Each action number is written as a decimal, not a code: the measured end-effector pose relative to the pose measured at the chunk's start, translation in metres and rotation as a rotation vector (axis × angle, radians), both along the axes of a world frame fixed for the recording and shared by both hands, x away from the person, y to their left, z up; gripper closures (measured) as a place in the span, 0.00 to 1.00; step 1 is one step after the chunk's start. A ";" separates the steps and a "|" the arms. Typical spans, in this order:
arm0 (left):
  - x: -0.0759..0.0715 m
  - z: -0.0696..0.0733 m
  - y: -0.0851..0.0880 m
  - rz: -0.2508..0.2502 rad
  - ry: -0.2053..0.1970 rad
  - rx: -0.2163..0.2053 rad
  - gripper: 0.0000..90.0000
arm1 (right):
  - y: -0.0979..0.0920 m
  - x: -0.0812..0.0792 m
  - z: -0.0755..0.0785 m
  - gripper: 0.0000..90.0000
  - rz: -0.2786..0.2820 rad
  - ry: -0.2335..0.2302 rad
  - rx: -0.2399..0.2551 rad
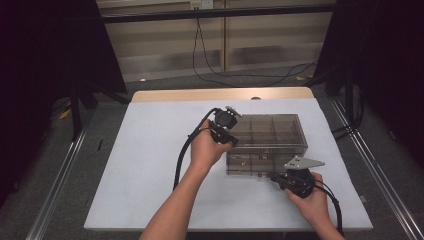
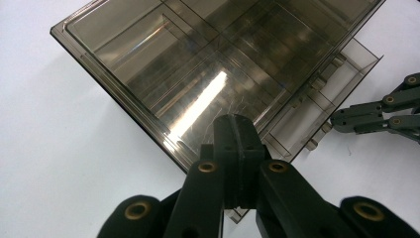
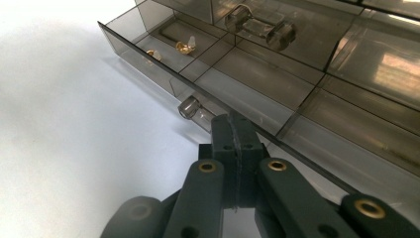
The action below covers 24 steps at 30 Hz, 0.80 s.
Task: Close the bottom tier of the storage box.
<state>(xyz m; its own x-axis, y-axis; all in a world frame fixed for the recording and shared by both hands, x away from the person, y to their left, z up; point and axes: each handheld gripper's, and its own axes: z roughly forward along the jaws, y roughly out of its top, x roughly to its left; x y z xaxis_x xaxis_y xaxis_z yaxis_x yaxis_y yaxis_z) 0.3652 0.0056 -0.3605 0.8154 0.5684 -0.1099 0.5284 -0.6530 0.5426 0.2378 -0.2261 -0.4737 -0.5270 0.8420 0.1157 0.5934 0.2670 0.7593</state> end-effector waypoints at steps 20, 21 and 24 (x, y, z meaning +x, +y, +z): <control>-0.001 0.000 -0.001 0.001 -0.003 0.006 1.00 | 0.000 0.006 0.000 1.00 -0.017 -0.008 -0.006; -0.001 0.000 -0.001 0.001 -0.003 0.005 1.00 | 0.000 0.006 0.000 1.00 -0.020 -0.009 -0.008; -0.001 0.000 -0.001 0.002 -0.003 0.007 1.00 | 0.000 0.007 0.000 1.00 -0.023 -0.012 -0.012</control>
<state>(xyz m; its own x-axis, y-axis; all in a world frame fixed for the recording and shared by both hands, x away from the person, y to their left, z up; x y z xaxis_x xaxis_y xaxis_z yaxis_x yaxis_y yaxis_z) 0.3643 0.0044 -0.3601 0.8147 0.5705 -0.1034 0.5277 -0.6558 0.5398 0.2450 -0.2257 -0.4739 -0.5084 0.8554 0.0991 0.5905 0.2626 0.7631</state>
